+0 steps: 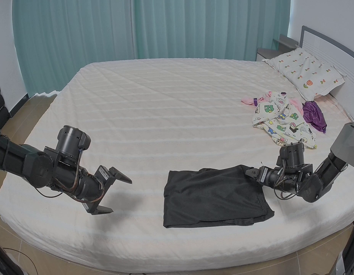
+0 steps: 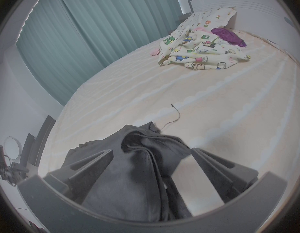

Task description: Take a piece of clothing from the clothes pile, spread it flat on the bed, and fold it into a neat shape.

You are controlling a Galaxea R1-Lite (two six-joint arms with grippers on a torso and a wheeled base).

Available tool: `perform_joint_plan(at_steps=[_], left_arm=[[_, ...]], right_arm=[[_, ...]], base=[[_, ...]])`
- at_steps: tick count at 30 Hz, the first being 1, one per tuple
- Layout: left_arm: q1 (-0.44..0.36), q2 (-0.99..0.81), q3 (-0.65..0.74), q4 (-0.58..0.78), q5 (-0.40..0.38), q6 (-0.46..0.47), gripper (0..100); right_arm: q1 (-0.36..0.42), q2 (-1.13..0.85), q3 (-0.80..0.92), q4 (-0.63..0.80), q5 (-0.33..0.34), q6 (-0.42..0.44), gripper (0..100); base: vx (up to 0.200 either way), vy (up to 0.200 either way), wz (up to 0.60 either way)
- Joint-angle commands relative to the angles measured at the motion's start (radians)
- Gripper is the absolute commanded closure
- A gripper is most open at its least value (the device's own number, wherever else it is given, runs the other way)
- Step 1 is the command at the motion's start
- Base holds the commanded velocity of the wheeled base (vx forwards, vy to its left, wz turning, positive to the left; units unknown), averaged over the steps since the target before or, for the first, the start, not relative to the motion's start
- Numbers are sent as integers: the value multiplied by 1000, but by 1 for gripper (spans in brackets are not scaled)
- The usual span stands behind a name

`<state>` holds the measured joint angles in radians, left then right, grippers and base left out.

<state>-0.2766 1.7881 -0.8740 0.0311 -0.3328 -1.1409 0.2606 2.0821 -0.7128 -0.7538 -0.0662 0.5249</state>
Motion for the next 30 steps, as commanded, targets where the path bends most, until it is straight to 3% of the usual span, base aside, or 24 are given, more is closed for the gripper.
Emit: perform_joint_plan(at_steps=[1, 10, 22, 30], left_arm=[[-24, 13, 4, 0, 0, -2, 0], [-24, 19, 4, 0, 0, 0, 0], [-24, 28, 6, 0, 1, 1, 0], [-24, 51, 4, -2, 1, 1, 0]], right_arm=[[5, 124, -157, 93, 0, -11, 0], [-46, 157, -228, 153, -46, -48, 0], [-176, 142, -251, 137, -15, -5, 0], [-173, 111, -221, 71, 240, 265, 0]], base=[[0, 0, 0], [0, 0, 0], [0, 0, 0], [0, 0, 0]])
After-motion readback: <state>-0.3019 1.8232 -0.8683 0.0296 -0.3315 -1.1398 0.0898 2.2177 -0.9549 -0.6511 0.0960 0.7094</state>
